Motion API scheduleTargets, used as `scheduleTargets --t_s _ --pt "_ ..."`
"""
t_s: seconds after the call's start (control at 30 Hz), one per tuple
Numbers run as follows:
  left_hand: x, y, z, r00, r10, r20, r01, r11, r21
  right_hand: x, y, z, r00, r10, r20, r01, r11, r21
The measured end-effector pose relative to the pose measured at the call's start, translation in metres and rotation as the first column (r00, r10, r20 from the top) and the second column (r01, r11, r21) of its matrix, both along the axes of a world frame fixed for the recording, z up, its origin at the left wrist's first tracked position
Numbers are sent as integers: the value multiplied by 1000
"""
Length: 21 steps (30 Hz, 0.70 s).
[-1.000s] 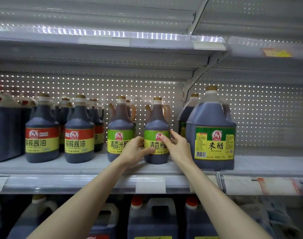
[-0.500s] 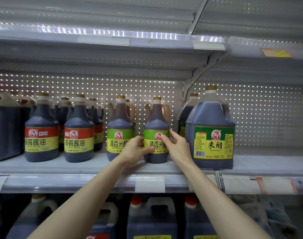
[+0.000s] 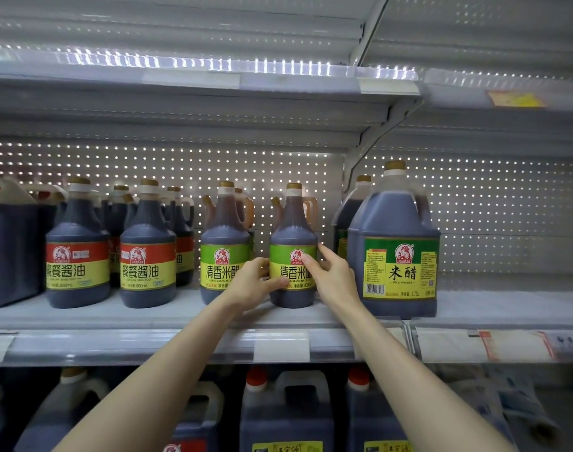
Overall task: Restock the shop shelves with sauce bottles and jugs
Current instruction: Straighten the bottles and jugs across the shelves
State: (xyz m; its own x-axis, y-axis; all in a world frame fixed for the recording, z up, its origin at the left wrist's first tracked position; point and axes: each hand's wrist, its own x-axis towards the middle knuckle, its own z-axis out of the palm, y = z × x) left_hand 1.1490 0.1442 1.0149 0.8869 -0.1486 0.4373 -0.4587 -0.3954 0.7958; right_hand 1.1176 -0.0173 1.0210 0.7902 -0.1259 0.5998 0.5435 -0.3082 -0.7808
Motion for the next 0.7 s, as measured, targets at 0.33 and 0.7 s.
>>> scheduleTargets --t_s 0.33,0.7 --pt "-21 -2 11 976 173 134 -178 983 30 -22 -6 12 999 -37 37 38 999 -26" --pt "-76 -37 31 952 155 265 -146 988 -52 -53 -43 27 994 -75 74 74 997 10"
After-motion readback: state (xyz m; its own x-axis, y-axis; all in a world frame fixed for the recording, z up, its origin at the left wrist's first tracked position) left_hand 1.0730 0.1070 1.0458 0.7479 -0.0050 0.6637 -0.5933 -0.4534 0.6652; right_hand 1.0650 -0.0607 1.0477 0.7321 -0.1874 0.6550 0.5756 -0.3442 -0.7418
